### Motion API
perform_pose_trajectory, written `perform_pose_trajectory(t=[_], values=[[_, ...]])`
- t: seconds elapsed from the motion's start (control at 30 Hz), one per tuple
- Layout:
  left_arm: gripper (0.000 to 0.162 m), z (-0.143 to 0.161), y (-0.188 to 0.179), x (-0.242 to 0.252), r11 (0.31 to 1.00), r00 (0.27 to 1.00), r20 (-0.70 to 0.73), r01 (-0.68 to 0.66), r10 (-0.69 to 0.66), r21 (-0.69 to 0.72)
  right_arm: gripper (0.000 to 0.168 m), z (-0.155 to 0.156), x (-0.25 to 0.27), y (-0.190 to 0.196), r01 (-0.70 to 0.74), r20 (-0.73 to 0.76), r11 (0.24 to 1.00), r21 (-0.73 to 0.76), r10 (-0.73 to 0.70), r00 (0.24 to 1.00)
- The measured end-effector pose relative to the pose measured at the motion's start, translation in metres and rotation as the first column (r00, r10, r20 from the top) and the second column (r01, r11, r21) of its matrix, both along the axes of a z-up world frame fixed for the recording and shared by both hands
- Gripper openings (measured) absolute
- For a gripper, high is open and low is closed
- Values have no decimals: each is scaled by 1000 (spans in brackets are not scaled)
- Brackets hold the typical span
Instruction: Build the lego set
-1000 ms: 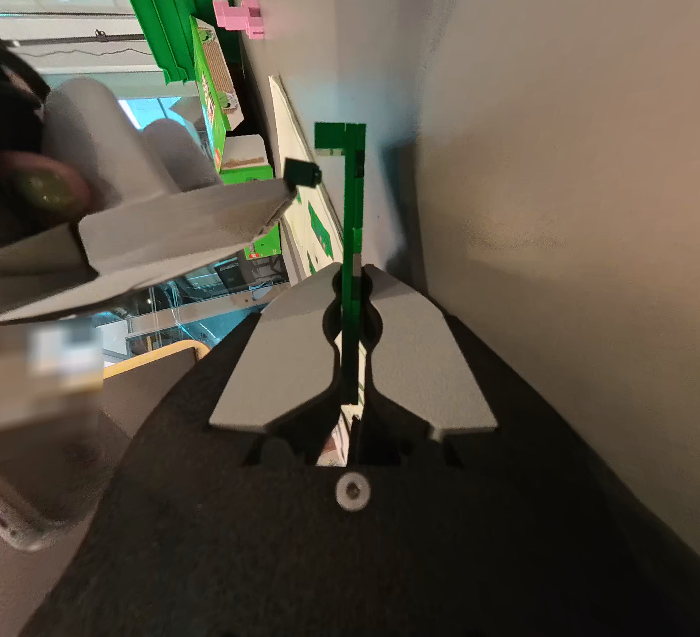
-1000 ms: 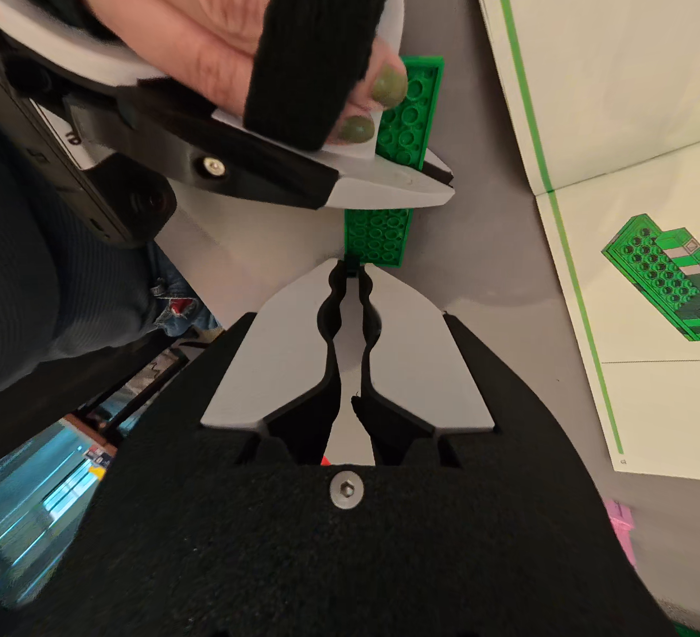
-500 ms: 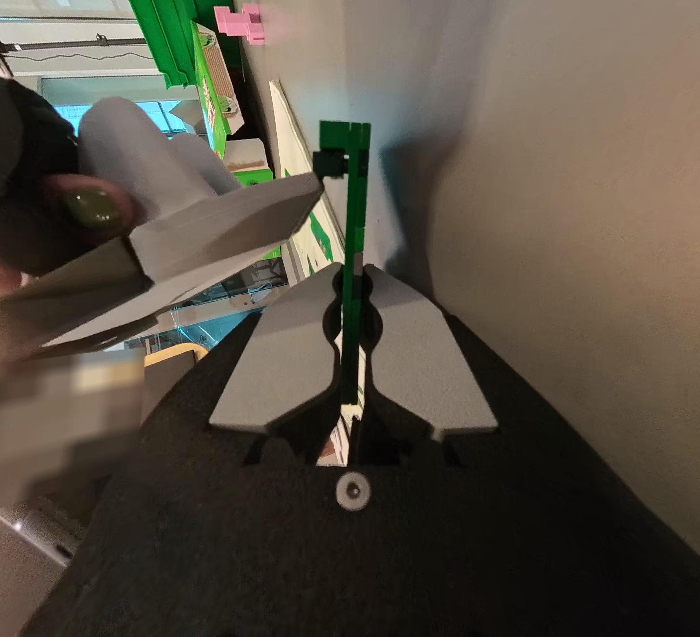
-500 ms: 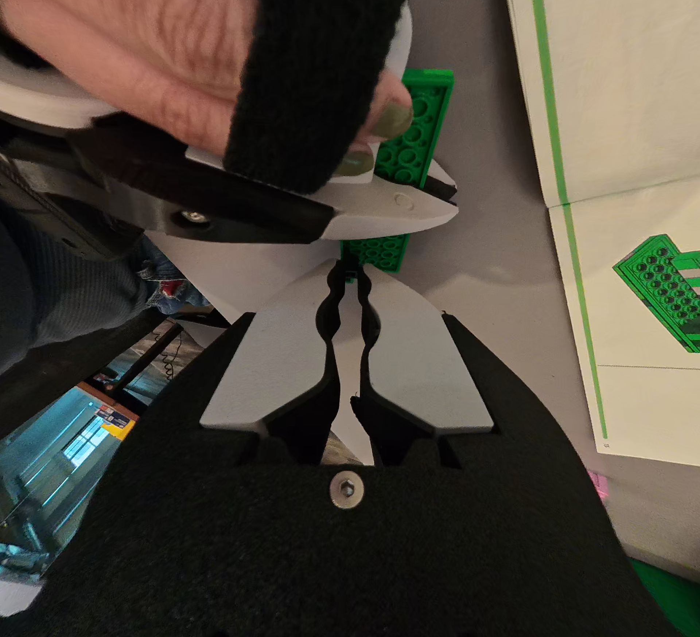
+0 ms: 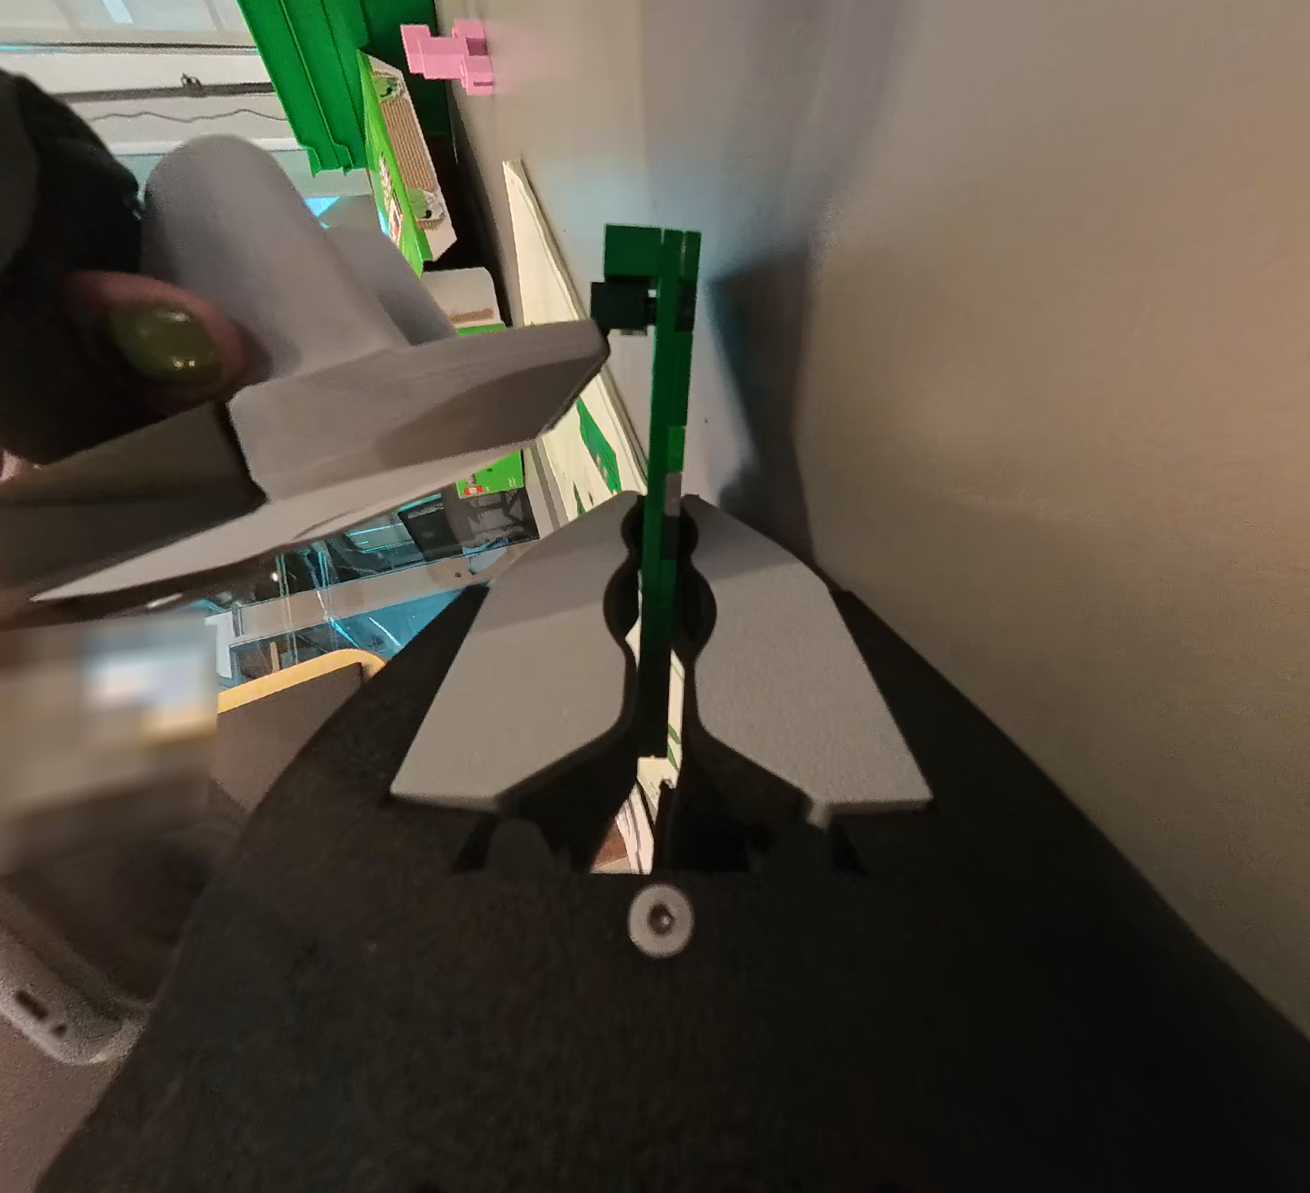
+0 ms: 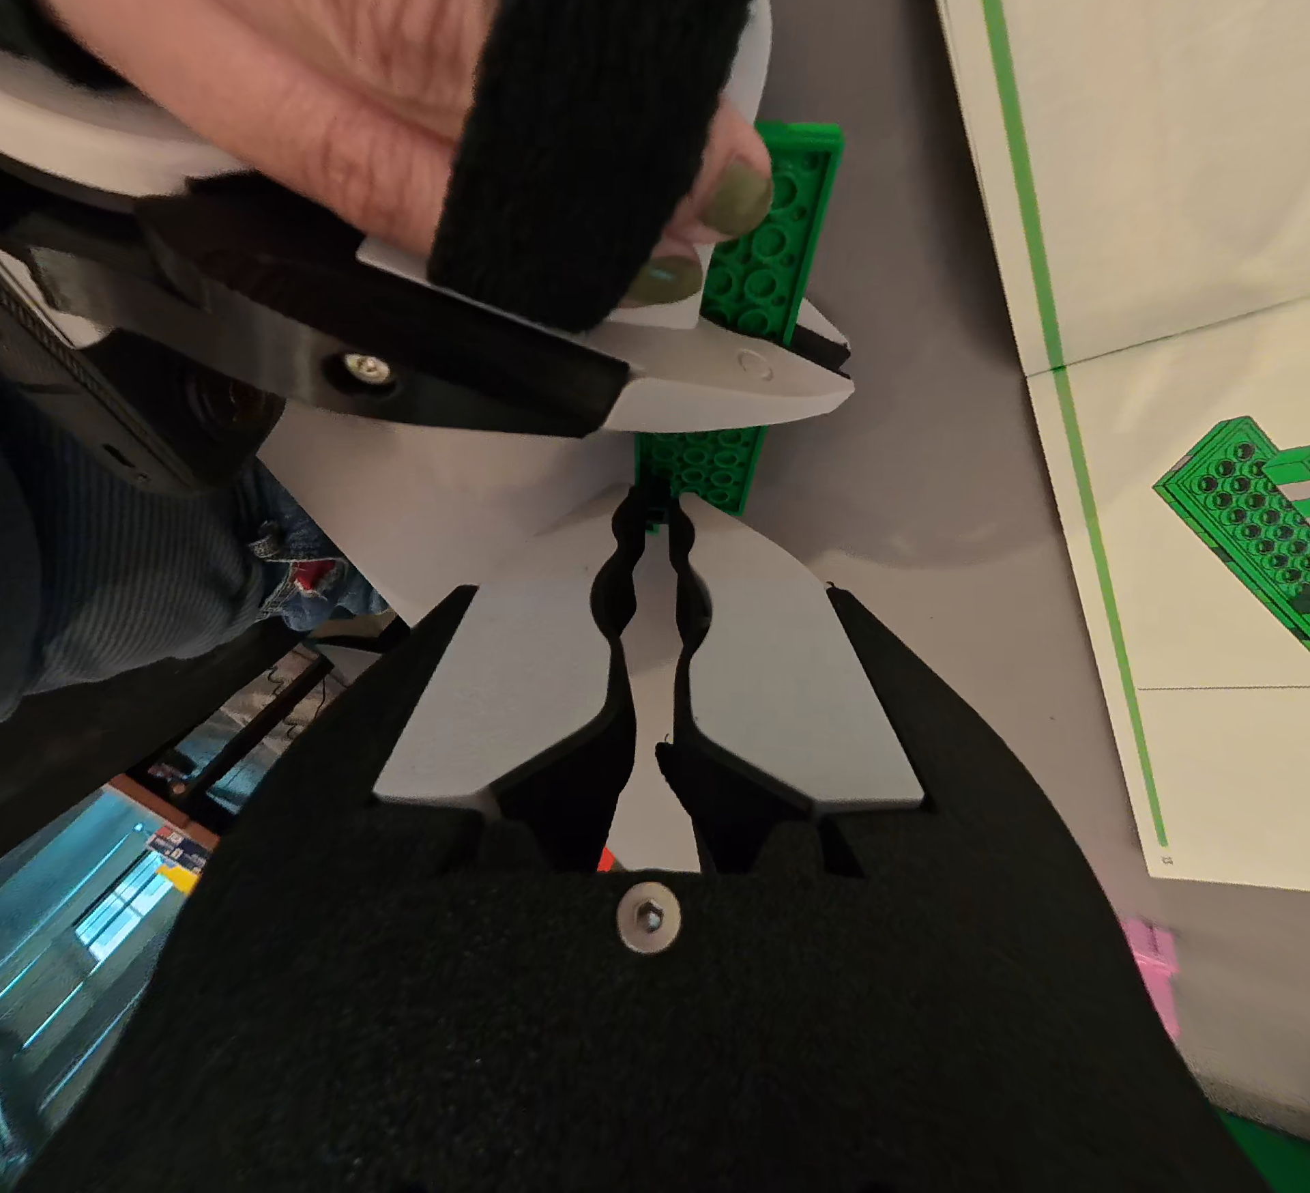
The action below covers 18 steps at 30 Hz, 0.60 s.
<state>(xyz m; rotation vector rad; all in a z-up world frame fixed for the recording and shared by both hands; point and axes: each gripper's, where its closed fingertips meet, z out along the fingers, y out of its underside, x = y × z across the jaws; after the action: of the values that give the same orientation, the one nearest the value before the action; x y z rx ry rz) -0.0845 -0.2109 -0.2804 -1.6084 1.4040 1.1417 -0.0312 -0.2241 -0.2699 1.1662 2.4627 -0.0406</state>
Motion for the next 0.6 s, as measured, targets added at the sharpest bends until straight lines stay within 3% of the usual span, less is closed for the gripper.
perform_pose_trajectory(t=[0.6], values=[[6, 0, -1, 1, 1000, 1000, -4, 9, -9, -4, 7, -1, 2, -1, 27, -113, 999, -37, -31, 993]])
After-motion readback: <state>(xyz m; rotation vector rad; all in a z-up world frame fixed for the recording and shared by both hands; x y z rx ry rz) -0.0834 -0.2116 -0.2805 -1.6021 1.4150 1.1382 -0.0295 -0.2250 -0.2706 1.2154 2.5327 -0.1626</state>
